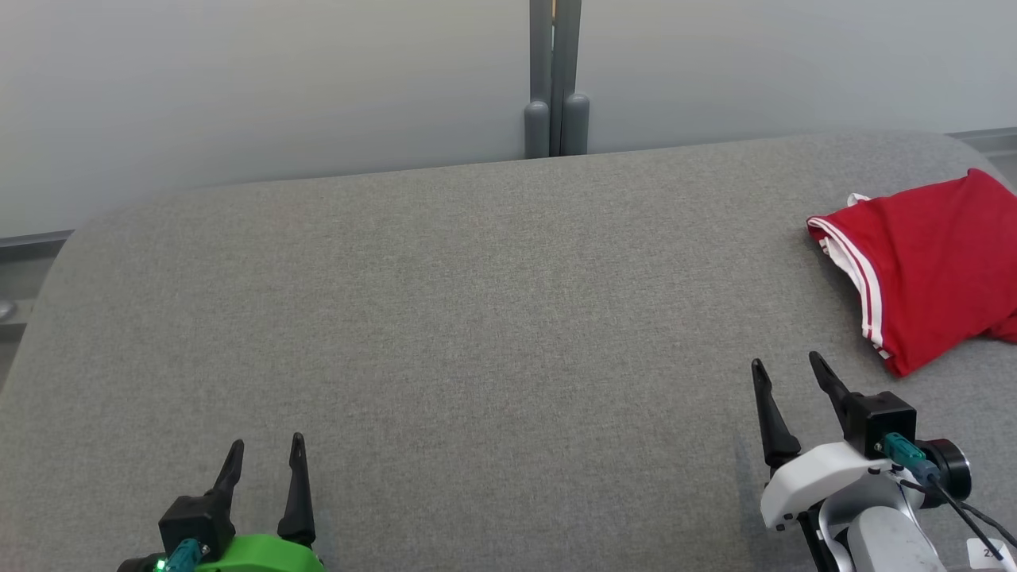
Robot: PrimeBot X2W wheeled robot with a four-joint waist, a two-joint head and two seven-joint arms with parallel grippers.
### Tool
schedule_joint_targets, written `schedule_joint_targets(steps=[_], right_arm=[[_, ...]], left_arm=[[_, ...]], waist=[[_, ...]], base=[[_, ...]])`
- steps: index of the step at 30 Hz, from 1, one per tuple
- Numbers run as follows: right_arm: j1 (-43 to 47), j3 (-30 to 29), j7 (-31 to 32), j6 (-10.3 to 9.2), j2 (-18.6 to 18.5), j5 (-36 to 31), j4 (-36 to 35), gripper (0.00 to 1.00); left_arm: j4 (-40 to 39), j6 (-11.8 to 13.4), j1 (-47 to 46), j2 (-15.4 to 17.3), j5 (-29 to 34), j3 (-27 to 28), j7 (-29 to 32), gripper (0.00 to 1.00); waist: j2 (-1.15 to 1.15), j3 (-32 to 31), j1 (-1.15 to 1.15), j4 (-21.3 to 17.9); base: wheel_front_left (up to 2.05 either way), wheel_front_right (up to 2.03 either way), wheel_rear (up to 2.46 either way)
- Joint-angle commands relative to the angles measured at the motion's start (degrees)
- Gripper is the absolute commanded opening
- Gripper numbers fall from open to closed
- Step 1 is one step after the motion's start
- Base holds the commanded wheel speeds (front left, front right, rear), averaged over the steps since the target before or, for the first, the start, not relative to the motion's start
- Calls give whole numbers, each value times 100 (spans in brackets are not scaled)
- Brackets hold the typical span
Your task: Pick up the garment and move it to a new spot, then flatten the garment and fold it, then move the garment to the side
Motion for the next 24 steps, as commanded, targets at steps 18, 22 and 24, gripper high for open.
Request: schedule_joint_targets(steps=[18, 22, 24], right_arm=[[140, -103, 389, 0, 20, 1394, -19, 0], [179, -100, 470, 0, 17, 1843, -118, 0], [195, -102, 514, -1, 15, 2063, -163, 0]], left_arm=[[-2, -52, -11, -8, -1265, 127, 357, 0], [-86, -66, -13, -6, -1668, 150, 452, 0], [-125, -73, -17, -5, -1869, 163, 500, 0]], waist=[[0, 14, 0, 11], [0, 16, 0, 15], [0, 17, 0, 16]], base=[[0, 0, 0], [0, 0, 0], [0, 0, 0]])
